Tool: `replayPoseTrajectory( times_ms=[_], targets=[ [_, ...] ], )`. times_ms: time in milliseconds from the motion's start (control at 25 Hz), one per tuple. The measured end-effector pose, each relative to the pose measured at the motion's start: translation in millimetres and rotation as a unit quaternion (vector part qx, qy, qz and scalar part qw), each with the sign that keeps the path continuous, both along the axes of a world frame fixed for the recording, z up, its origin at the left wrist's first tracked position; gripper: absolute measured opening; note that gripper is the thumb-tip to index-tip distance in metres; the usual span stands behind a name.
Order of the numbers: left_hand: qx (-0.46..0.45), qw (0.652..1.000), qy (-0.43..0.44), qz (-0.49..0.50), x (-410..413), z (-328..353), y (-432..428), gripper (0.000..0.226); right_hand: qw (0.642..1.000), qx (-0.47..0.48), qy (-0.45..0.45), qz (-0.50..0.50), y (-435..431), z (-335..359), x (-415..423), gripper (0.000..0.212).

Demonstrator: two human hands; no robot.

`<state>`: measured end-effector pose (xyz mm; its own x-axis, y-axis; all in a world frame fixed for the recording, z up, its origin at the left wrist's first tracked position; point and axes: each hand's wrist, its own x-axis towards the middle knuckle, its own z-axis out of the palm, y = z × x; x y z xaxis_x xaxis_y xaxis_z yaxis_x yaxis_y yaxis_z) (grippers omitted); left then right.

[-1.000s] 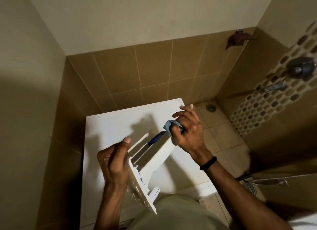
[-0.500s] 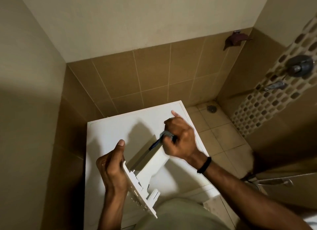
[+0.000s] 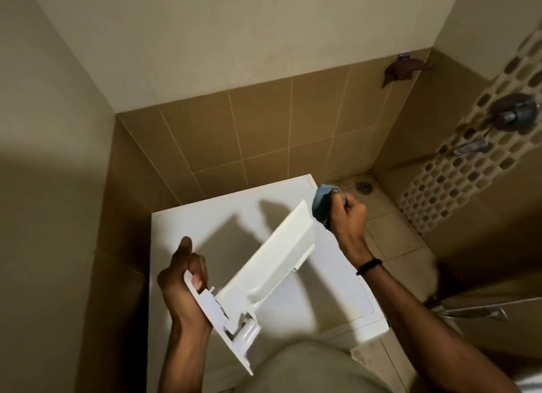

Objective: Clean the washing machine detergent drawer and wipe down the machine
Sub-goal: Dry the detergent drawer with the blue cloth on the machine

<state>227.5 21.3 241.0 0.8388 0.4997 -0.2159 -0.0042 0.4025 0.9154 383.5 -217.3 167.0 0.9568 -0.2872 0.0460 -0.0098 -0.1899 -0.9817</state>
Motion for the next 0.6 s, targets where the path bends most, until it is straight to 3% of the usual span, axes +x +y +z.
replayPoseTrajectory(
  times_ms=[80, 120, 200, 360, 480, 600],
  targets=[
    [-0.112, 0.992, 0.046, -0.034, 8, 0, 10, 0.059, 0.981, 0.144, 0.114, 0.061, 0, 6, -10, 0.035],
    [-0.160, 0.982, 0.088, -0.050, 14, -1, 13, 0.065, 0.953, 0.213, 0.168, 0.132, 3, 12, -19, 0.043],
    [-0.213, 0.960, 0.177, -0.044, 21, -6, 16, 0.076, 0.902, 0.255, 0.232, 0.259, 5, 23, -41, 0.053],
    [-0.152, 0.970, 0.188, 0.003, 26, -24, 22, 0.071, 0.909, 0.145, 0.197, 0.338, -3, 28, -61, 0.071],
    [-0.180, 0.978, 0.104, 0.011, 22, -42, 20, 0.063, 0.925, 0.064, 0.203, 0.315, 1, 34, -63, 0.061],
    [0.008, 0.996, -0.041, 0.085, 10, -63, 11, 0.046, 0.932, -0.002, 0.263, 0.251, 13, 32, -63, 0.077]
  ],
)
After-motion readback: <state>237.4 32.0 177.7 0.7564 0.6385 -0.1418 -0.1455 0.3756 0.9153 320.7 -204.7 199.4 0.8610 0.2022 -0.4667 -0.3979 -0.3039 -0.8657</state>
